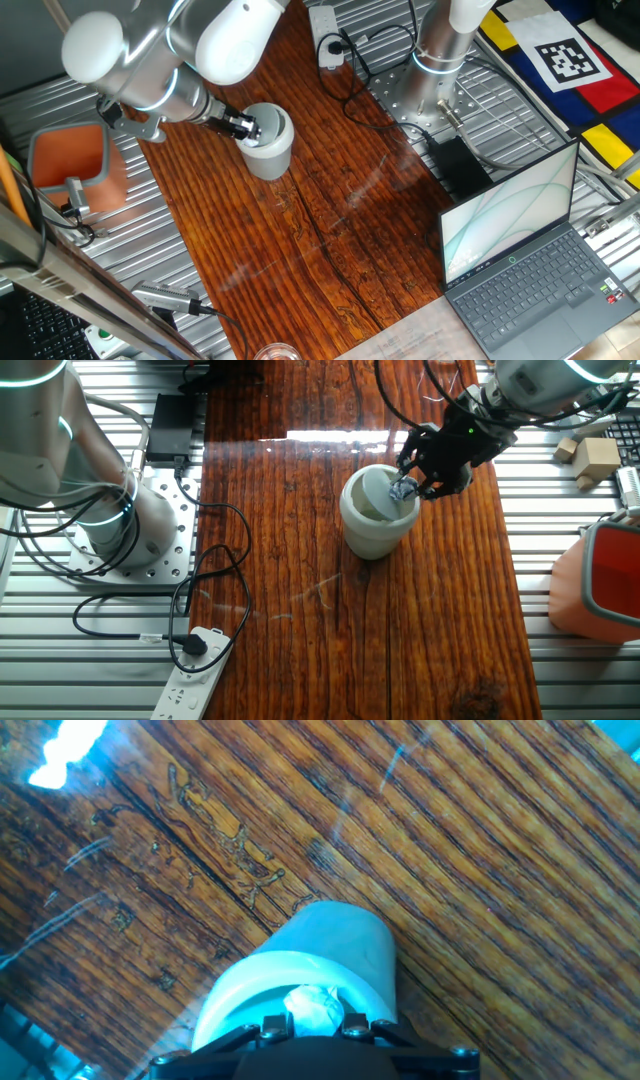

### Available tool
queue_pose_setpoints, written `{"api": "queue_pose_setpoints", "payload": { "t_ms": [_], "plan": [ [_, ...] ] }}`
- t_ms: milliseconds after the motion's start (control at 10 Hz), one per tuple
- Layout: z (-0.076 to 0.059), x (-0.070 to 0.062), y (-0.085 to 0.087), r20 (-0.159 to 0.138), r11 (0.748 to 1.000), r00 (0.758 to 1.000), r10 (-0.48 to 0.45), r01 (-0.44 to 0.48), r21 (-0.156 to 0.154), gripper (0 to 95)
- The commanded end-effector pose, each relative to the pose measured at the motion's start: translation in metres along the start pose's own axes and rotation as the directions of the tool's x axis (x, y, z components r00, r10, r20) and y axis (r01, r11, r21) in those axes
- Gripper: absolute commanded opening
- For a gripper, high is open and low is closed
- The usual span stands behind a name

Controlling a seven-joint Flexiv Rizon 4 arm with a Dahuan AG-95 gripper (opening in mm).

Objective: Put the garbage in the trash can

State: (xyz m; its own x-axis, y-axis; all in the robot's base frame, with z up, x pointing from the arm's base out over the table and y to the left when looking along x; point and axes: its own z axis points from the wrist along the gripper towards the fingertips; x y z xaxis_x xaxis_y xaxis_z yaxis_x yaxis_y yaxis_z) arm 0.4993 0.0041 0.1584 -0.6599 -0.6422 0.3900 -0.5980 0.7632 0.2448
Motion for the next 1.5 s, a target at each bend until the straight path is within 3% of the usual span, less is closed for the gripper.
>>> {"api": "queue_pose_setpoints", "payload": {
  "t_ms": [100, 500, 1000, 1500],
  "plan": [
    [0.0047, 0.0045, -0.0007, 0.004, 1.0, 1.0, 0.026, -0.026, -0.001, 0.0],
    [0.009, 0.0056, -0.004, -0.001, 0.999, 0.999, 0.038, -0.038, -0.009, 0.0],
    [0.0113, 0.0005, -0.0037, 0.015, 0.996, 0.996, 0.093, -0.093, -0.017, 0.0],
    [0.0101, 0.0018, -0.0011, 0.053, 0.98, 0.979, 0.196, -0.195, -0.033, 0.0]
  ]
}}
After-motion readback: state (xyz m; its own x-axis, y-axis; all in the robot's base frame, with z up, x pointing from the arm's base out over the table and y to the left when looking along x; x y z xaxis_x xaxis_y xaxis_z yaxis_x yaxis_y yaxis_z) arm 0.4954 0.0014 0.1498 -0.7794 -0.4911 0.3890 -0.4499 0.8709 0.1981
